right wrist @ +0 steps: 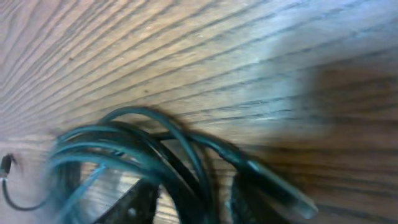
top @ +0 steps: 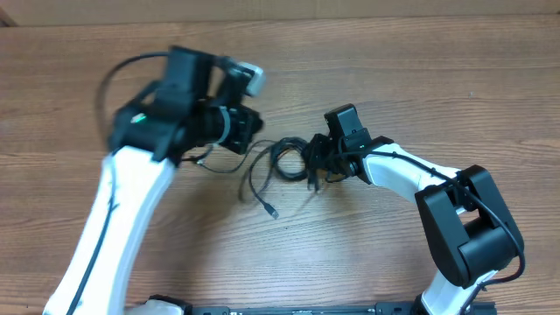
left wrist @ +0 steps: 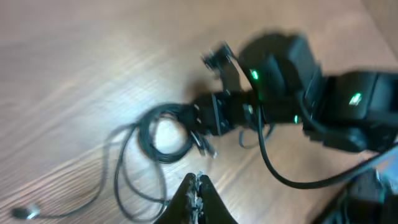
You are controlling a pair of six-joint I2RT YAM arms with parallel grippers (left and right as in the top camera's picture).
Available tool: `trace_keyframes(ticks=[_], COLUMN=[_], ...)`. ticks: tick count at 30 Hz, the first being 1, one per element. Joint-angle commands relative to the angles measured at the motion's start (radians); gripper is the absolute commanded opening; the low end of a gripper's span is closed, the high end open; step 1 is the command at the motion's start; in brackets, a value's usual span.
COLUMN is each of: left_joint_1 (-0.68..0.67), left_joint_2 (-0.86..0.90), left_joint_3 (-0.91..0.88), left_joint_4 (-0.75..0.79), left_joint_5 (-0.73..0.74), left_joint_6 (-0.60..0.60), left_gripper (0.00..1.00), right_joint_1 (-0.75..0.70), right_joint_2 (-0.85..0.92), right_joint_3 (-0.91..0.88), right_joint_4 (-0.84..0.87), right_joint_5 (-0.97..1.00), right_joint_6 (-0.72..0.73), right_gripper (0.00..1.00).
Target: Untangle cables
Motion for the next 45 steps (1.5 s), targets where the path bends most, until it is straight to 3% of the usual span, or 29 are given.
trace_keyframes(ticks=[1,3,6,14,21,26,33,45], left_joint_1=[0.046,0.055,0.056,-0.018,-0.121,-0.141,-0.141,-0.141], left_joint_2=[-0.065,-0.065,-0.048,0.097,0.304,0.422,0.542,0.595], left_joint_3=[0.028,0.028,0.019,-0.030,-0.043,-0.043,-0.043,-0.053], left_joint_4=[-0.018,-0.034,-0.066,-0.172,-0.214,-0.190,-0.189,-0.129], left_joint_5=[-0.083,-0.096,-0.098,-0.084,-0.085,-0.116,-0.161,-0.120], left_joint_6=[-0.123,-0.131,-0.129,-0.032,0.032,0.008,-0.035,-0.001], left_gripper=[0.07,0.08,0.37,0.48,0.41,0.35,0.34,0.33], right_joint_1=[-0.004,-0.004,-0.004,-0.004,-0.004,-0.004,-0.004,0.006], right_joint_2=[0.027,0.027,0.027,0.027,0.011,0.005,0.005,0.030], right_joint_3=[-0.019,-0.019,-0.019,-0.019,-0.006,-0.005,0.015,0.014], right_joint_4=[-0.020,-0.020,-0.020,-0.016,-0.027,-0.060,-0.177,-0.156], right_joint_5=[0.048,0.048,0.047,0.040,0.032,0.039,0.012,0.007], right_joint_6=[0.000,0.000,0.000,0.000,-0.056,-0.061,-0.060,-0.049], right_gripper=[0.41,0.41,0.42,0.44,0.44,0.40,0.40,0.39])
